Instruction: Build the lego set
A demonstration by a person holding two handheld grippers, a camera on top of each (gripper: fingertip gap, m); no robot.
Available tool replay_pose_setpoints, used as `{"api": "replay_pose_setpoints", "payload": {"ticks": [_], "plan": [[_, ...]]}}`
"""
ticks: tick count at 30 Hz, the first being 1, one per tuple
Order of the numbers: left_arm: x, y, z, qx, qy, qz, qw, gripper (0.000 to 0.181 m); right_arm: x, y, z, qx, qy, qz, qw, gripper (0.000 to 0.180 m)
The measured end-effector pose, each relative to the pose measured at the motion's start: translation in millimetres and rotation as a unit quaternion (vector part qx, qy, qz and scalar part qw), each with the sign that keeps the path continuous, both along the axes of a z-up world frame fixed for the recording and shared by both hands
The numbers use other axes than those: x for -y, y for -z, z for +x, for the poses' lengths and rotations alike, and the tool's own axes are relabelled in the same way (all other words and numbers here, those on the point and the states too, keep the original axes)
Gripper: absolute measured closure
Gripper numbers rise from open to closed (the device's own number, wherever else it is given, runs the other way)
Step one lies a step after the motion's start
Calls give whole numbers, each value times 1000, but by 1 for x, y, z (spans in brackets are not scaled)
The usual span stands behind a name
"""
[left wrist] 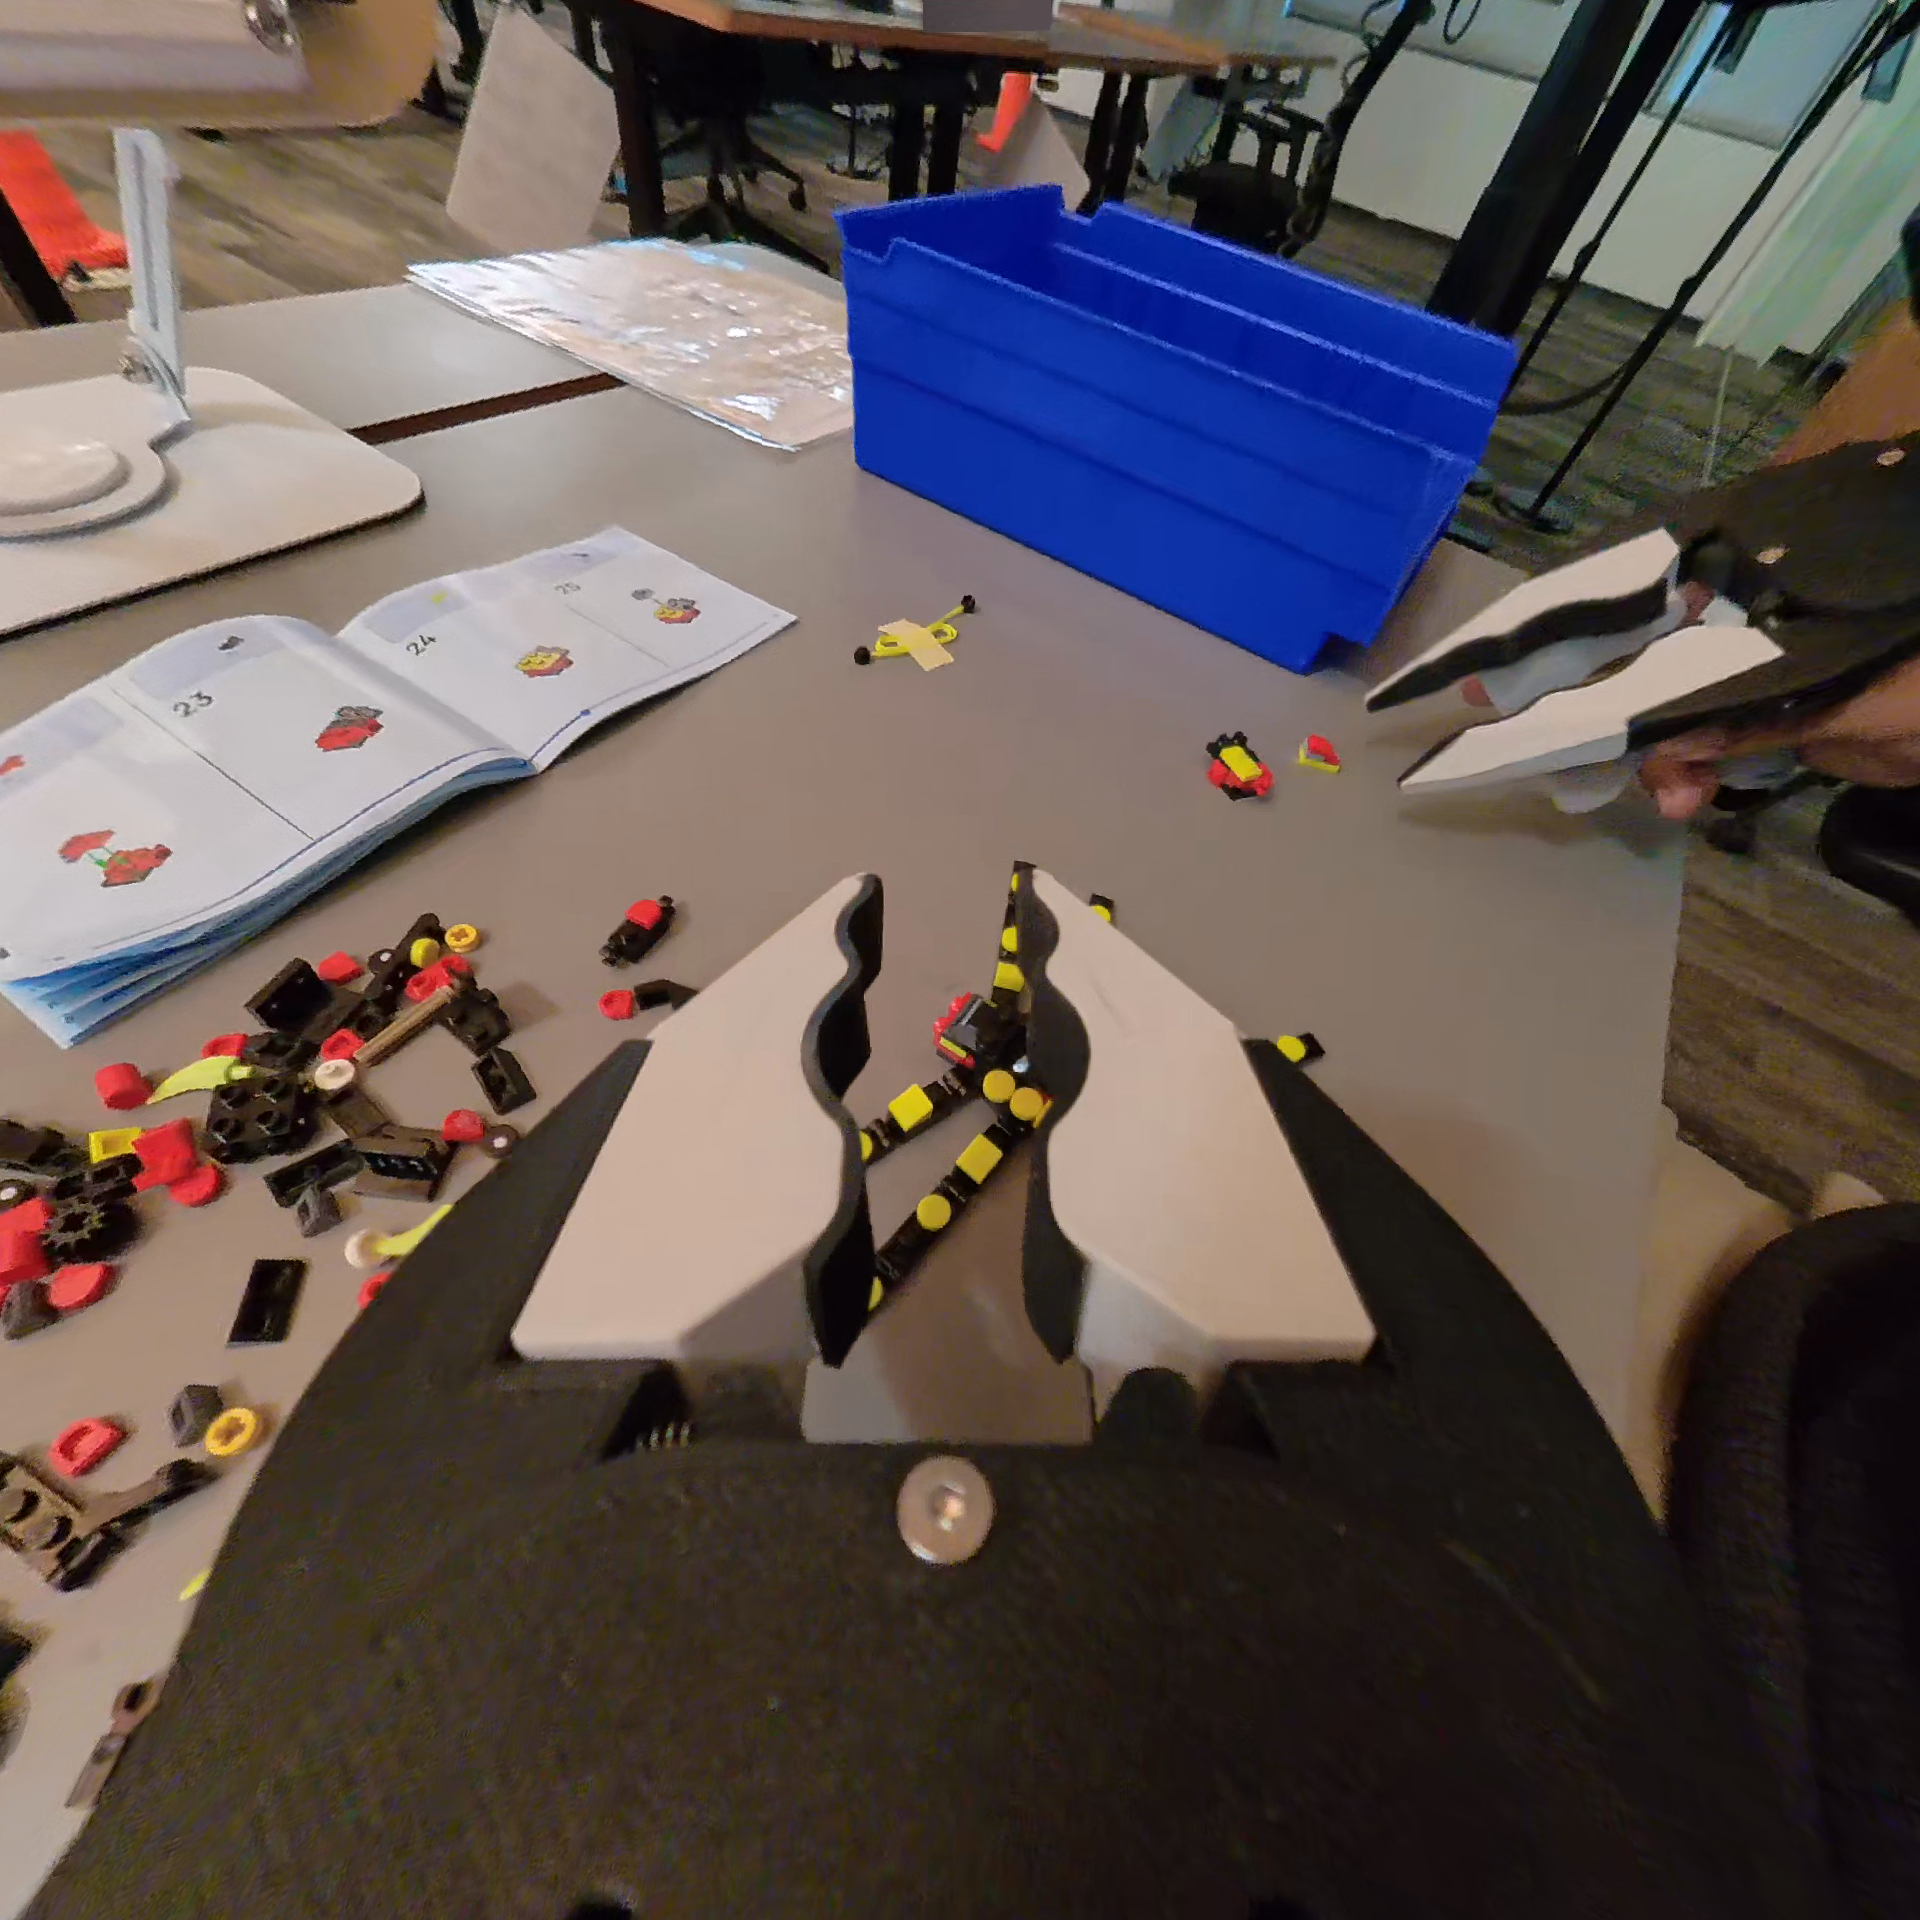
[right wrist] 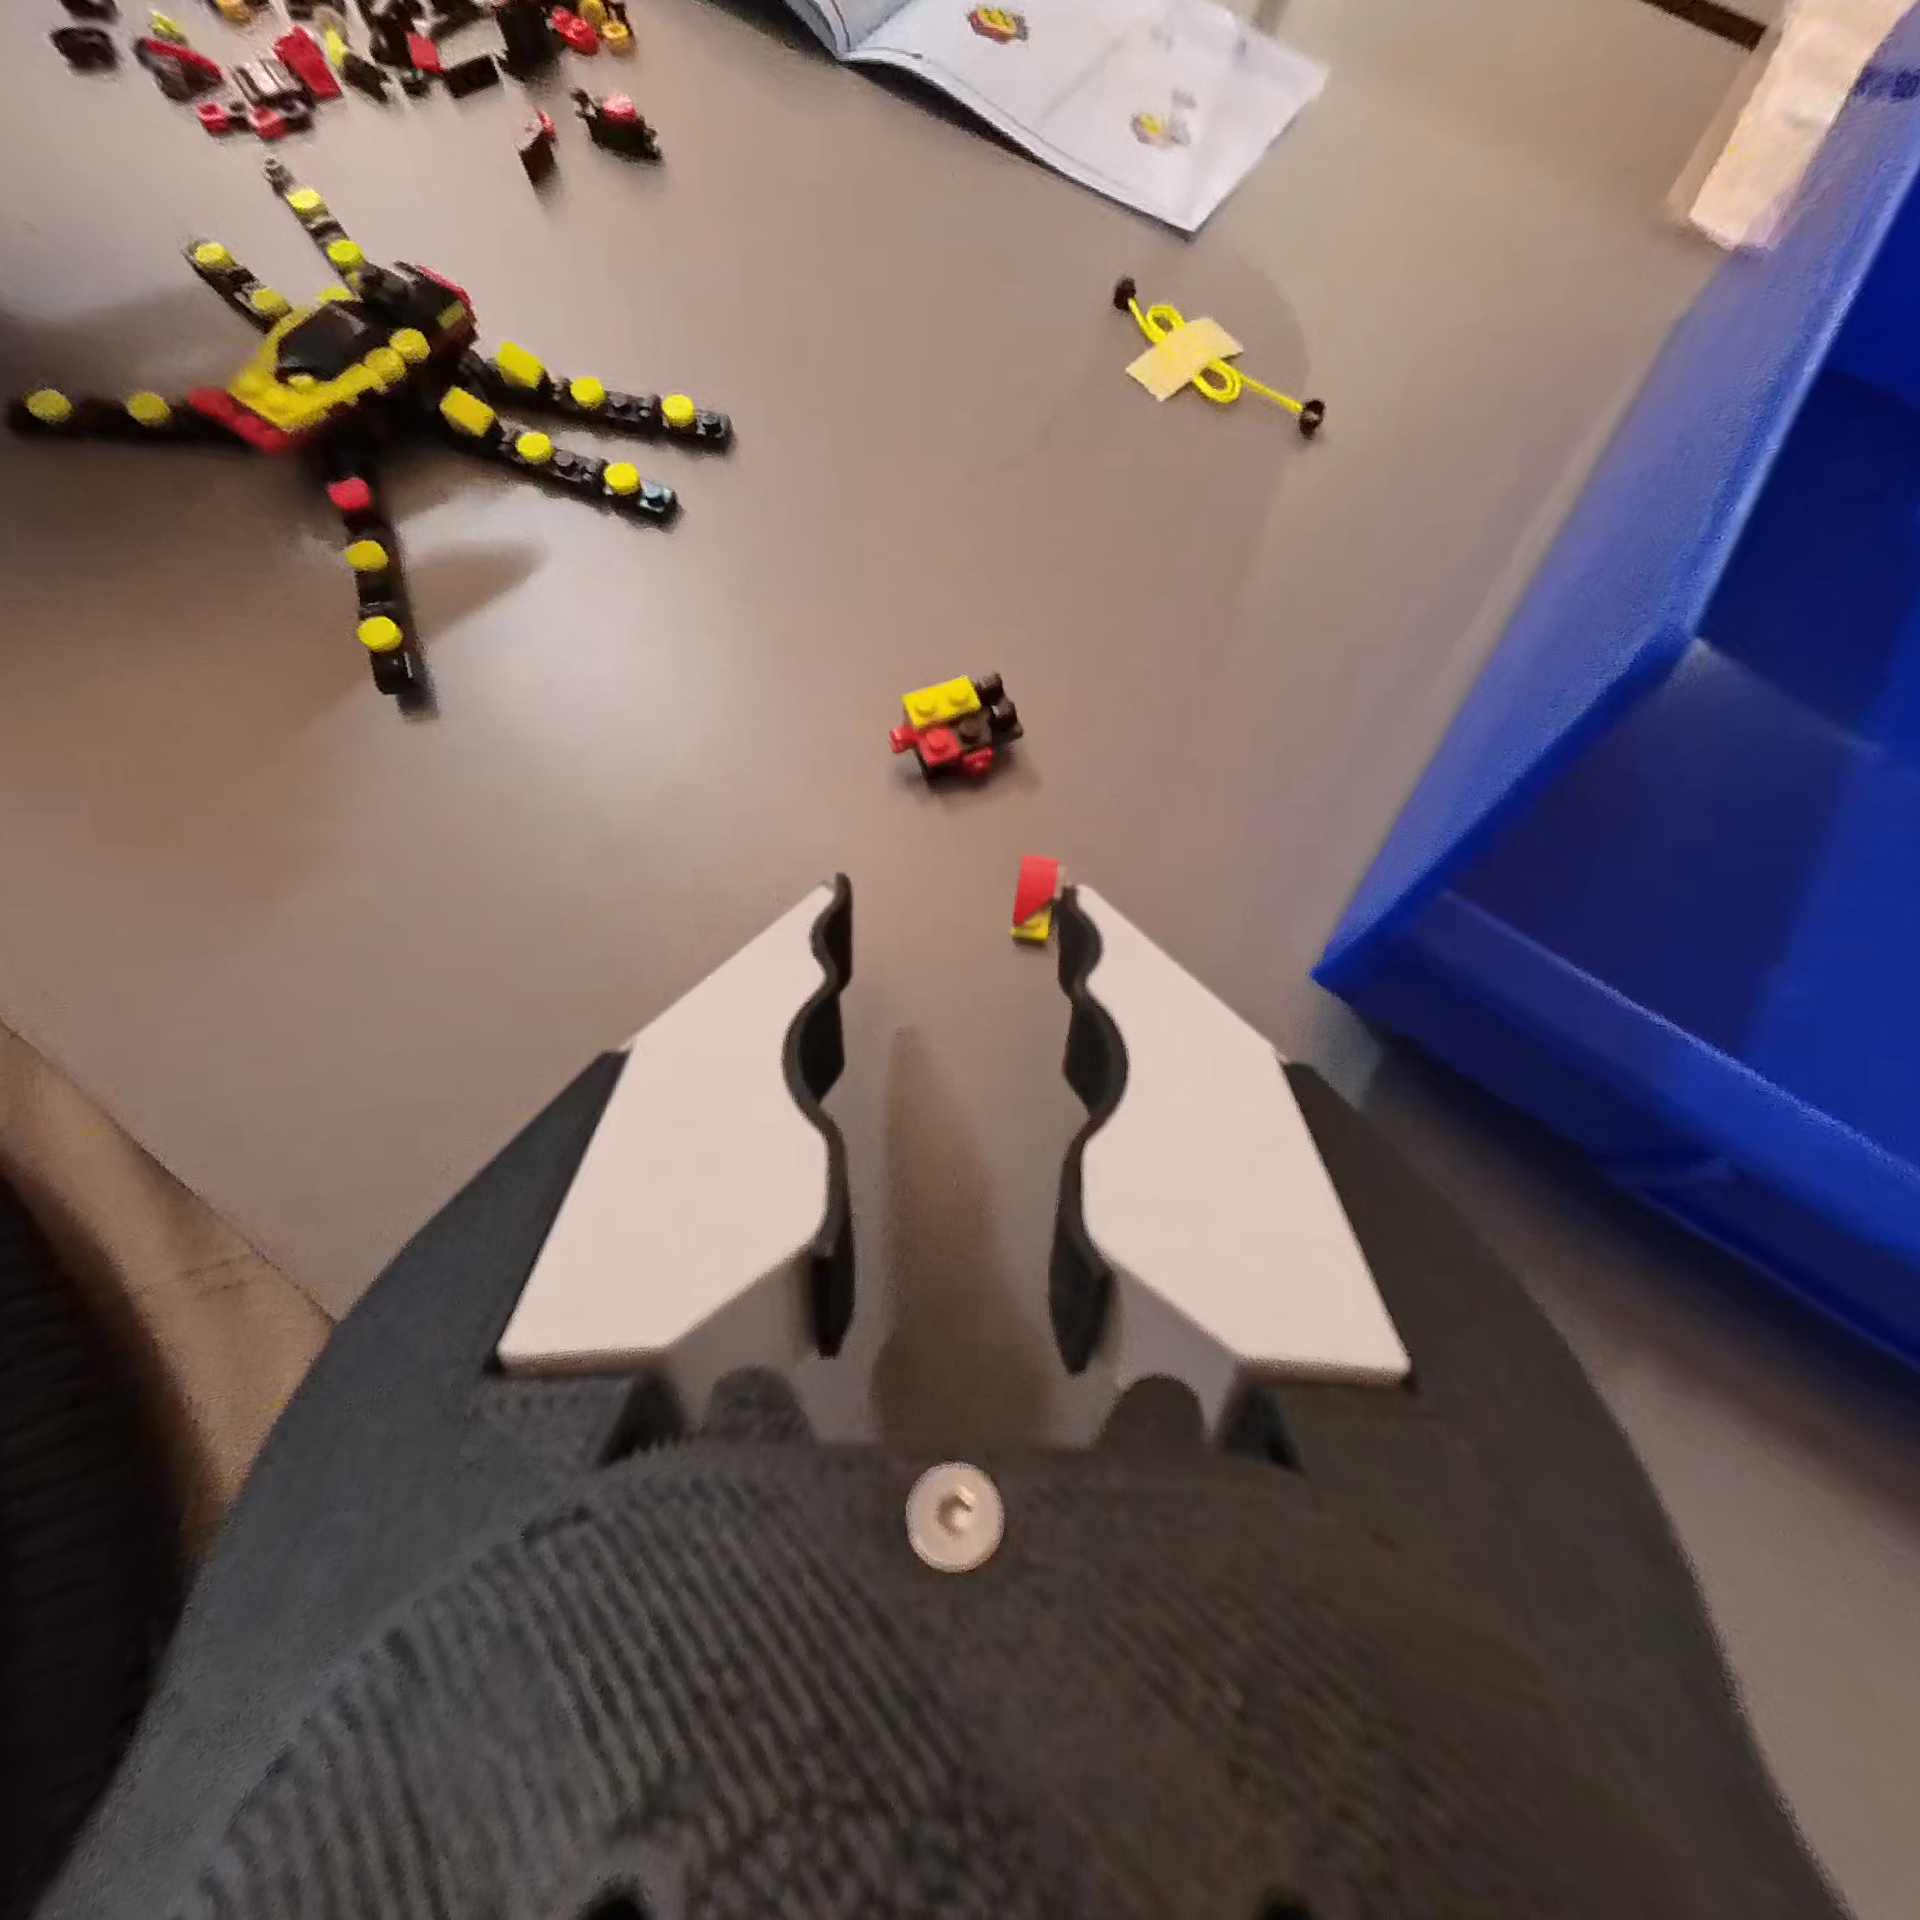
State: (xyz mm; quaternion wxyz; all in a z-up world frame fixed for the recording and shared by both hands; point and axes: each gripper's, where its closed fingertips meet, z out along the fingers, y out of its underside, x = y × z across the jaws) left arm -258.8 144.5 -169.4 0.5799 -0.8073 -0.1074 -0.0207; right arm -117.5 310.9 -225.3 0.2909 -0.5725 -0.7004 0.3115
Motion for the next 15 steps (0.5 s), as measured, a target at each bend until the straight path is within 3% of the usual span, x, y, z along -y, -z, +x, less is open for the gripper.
{"api": "replay_pose_setpoints", "payload": {"ticks": [5,8,12,15], "plan": [[-6,6,3,-8,18,-10,1000,156,-15,-7,0,-20,46,-21,999,155],[-15,4,19,7,46,-13,999,143,-24,-4,0,-13,62,-19,998,157],[-43,-23,64,47,107,22,993,133,-19,6,-1,10,51,-27,998,156],[-72,-19,93,12,165,-31,986,125,-13,11,-3,22,33,-25,999,153]]}}
